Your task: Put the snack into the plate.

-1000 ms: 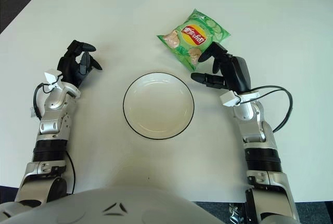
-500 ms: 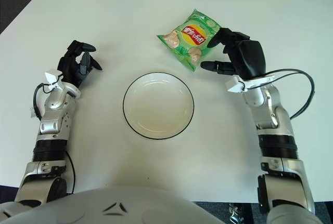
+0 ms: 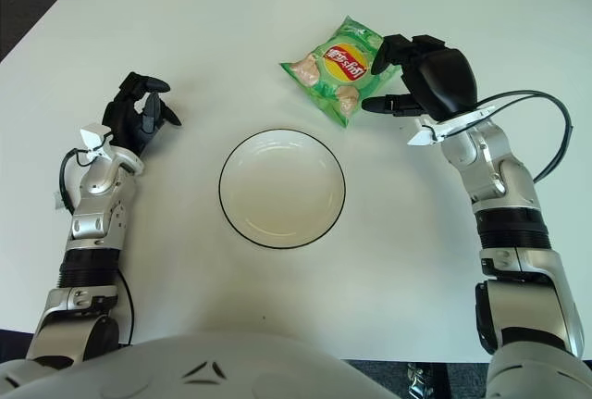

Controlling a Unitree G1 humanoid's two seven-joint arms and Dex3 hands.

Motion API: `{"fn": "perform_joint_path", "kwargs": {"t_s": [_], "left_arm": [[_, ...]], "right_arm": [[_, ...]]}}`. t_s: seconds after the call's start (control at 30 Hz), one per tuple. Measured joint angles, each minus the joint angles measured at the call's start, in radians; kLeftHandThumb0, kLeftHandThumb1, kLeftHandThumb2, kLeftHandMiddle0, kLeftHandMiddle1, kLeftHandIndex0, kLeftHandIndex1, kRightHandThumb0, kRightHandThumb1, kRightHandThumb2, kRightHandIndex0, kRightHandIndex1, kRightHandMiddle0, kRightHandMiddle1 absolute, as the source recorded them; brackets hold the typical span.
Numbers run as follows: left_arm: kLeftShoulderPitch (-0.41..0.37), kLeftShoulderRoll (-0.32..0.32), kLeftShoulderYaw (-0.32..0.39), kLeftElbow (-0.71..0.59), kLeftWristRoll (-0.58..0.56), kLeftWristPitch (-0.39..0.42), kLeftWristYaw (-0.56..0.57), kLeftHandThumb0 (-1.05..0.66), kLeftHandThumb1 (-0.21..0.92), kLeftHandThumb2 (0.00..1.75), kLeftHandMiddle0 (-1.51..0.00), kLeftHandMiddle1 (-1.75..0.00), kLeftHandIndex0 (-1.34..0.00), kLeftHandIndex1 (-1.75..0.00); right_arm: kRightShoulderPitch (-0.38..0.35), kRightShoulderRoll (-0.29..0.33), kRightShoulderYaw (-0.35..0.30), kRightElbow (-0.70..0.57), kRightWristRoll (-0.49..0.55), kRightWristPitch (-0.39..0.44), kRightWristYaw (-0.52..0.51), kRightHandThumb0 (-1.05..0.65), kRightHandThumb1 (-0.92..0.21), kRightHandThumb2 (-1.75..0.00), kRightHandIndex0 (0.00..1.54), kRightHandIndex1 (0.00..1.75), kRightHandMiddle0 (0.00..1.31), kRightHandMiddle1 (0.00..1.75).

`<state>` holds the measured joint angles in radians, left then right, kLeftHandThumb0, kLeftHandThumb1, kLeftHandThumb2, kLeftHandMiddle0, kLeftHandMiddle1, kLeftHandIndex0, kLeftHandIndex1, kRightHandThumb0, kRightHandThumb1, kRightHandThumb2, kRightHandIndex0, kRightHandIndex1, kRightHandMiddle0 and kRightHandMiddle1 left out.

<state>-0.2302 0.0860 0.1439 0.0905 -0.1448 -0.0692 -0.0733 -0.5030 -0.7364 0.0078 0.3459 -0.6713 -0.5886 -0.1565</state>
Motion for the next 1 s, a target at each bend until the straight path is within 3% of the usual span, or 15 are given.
{"fn": "perform_joint_path", "kwargs": {"t_s": [0.1, 0.23, 0.53, 0.73, 1.0], "left_arm": [[-0.001, 0.000, -0.002, 0.003, 0.001, -0.008, 0.001, -0.36, 0.87, 0.49, -0.85, -1.75, -0.33, -1.65], [-0.002, 0.000, -0.003, 0.007, 0.002, -0.013, 0.002, -0.36, 0.86, 0.51, -0.85, -1.75, -0.32, -1.66], [-0.003, 0.001, -0.005, 0.012, 0.006, -0.024, 0.008, -0.36, 0.84, 0.55, -0.85, -1.75, -0.32, -1.68], [-0.006, 0.001, -0.008, 0.016, 0.008, -0.031, 0.011, -0.36, 0.84, 0.57, -0.85, -1.75, -0.31, -1.68], [-0.008, 0.003, -0.013, 0.017, 0.012, -0.034, 0.016, -0.36, 0.83, 0.58, -0.86, -1.75, -0.31, -1.69]], "right_arm": [[-0.026, -0.017, 0.014, 0.010, 0.022, -0.007, 0.047, -0.49, -0.92, -0.10, 0.42, 0.06, 0.35, 0.41], [-0.054, -0.040, 0.035, 0.020, 0.036, -0.023, 0.111, -0.58, -0.92, -0.06, 0.35, 0.01, 0.35, 0.21], [-0.155, -0.074, 0.088, 0.092, 0.074, -0.055, 0.283, -0.72, -0.92, -0.08, 0.27, 0.00, 0.30, 0.10], [-0.217, -0.093, 0.121, 0.129, 0.111, -0.078, 0.399, -0.77, -0.92, -0.12, 0.11, 0.00, 0.20, 0.03], [-0.296, -0.102, 0.176, 0.166, 0.231, -0.014, 0.721, -0.82, -0.92, -0.12, 0.01, 0.00, 0.07, 0.00]]}}
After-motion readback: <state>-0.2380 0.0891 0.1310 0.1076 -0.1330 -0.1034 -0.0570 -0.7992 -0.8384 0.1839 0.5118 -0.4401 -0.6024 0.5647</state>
